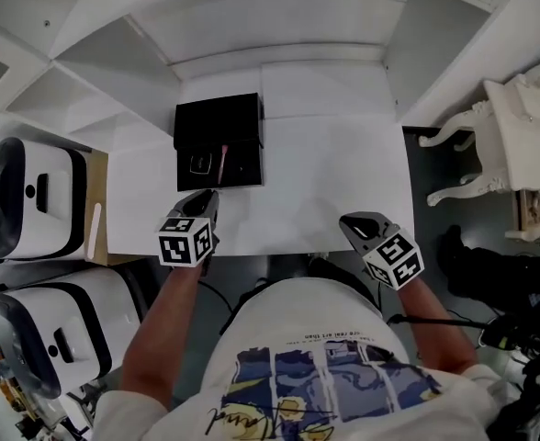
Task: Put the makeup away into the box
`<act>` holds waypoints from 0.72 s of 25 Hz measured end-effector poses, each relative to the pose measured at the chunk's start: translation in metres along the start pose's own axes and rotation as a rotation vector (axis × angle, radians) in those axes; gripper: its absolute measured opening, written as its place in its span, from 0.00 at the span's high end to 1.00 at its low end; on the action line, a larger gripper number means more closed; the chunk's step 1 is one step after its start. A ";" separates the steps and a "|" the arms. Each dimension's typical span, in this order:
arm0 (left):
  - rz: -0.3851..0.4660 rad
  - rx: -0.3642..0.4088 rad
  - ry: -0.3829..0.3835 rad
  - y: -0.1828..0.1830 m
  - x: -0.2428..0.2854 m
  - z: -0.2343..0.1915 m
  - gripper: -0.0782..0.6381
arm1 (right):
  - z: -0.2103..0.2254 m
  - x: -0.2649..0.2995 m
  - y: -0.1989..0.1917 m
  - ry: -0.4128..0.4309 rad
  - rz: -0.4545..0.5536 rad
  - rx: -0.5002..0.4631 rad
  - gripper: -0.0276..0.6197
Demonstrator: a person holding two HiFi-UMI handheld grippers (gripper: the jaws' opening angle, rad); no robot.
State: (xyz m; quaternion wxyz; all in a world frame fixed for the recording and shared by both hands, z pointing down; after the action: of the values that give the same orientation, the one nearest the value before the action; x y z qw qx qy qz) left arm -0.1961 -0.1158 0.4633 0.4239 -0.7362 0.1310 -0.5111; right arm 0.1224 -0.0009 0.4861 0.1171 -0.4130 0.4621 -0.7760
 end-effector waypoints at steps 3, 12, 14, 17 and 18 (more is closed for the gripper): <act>0.086 0.032 -0.099 -0.003 -0.038 0.006 0.86 | -0.026 0.010 0.007 -0.016 0.007 -0.017 0.91; 0.164 0.059 -0.387 -0.040 -0.125 0.022 0.87 | -0.117 0.033 0.022 -0.043 0.027 -0.057 0.91; 0.169 0.079 -0.422 -0.049 -0.140 0.024 0.87 | -0.137 0.035 0.021 -0.048 0.032 -0.056 0.91; 0.165 0.127 -0.461 -0.065 -0.161 0.027 0.87 | -0.167 0.035 0.018 -0.051 0.034 -0.062 0.91; 0.165 0.136 -0.476 -0.070 -0.168 0.028 0.87 | -0.175 0.036 0.017 -0.051 0.034 -0.066 0.91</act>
State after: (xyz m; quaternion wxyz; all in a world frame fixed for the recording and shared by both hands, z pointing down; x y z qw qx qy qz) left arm -0.2629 0.0451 0.4054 0.5316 -0.7922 0.0524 -0.2950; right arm -0.0349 0.0787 0.4510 0.1283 -0.4285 0.4912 -0.7474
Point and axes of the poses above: the fingertips, and each gripper's own axes: x forward along the fingers, z to its right, y out of its top, the point moved 6 cm from there along -x, backward along the fingers, and after that the axes turned 6 degrees about z, right-handed, at the moved point
